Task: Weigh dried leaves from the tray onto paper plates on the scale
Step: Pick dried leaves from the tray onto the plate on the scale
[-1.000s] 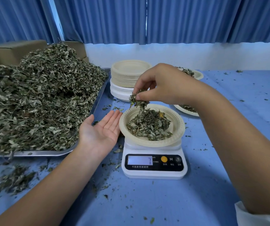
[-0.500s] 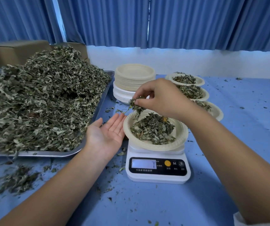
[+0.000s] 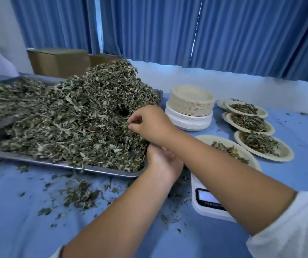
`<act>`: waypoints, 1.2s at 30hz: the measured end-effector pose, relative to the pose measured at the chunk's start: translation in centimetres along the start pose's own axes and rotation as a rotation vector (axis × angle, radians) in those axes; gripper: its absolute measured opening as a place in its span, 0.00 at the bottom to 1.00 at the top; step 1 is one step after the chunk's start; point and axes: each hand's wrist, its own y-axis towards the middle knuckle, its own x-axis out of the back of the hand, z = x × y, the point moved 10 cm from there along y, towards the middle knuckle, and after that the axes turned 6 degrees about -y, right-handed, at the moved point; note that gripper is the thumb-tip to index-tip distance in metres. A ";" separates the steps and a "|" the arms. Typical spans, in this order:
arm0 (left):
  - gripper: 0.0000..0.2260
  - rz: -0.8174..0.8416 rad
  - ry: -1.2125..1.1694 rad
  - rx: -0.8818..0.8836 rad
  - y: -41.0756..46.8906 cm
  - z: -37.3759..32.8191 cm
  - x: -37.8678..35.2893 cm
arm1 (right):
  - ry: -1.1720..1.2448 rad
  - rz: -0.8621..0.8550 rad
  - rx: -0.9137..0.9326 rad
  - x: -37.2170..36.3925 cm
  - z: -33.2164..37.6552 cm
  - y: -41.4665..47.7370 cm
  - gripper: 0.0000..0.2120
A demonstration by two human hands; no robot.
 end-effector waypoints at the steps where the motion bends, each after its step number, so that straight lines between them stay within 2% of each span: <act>1: 0.11 0.014 -0.018 0.007 -0.1 0.1 -0.2 | -0.014 0.043 -0.002 -0.7 0.0 0.1 0.10; 4: 0.08 -0.010 -0.041 0.005 0.1 0.0 0.1 | 0.025 0.077 -0.018 -1.3 -0.3 0.1 0.14; 8: 0.14 -0.045 -0.001 -0.048 0.5 -0.5 0.6 | 0.080 0.062 -0.047 -0.4 -1.0 -0.7 0.09; 11: 0.14 -0.111 0.079 -0.023 0.7 -0.2 1.3 | 0.111 0.044 -0.083 1.0 -2.6 -1.9 0.07; 15: 0.21 -0.149 0.153 -0.002 0.8 0.0 1.9 | 0.166 -0.003 -0.182 3.9 -6.8 -4.9 0.06; 21: 0.19 -0.131 0.211 -0.010 1.0 0.0 2.2 | 0.266 -0.185 -0.373 8.9 -14.8 -11.6 0.05; 24: 0.18 -0.125 0.242 -0.023 1.0 0.1 2.2 | 0.273 -0.226 -0.441 9.8 -17.2 -13.8 0.08; 30: 0.18 -0.115 0.259 -0.024 0.7 0.1 2.1 | 0.362 -0.333 -0.498 11.0 -19.1 -15.8 0.10; 36: 0.19 -0.091 0.243 -0.025 0.4 0.1 2.0 | 0.430 -0.321 -0.493 10.6 -19.4 -16.2 0.10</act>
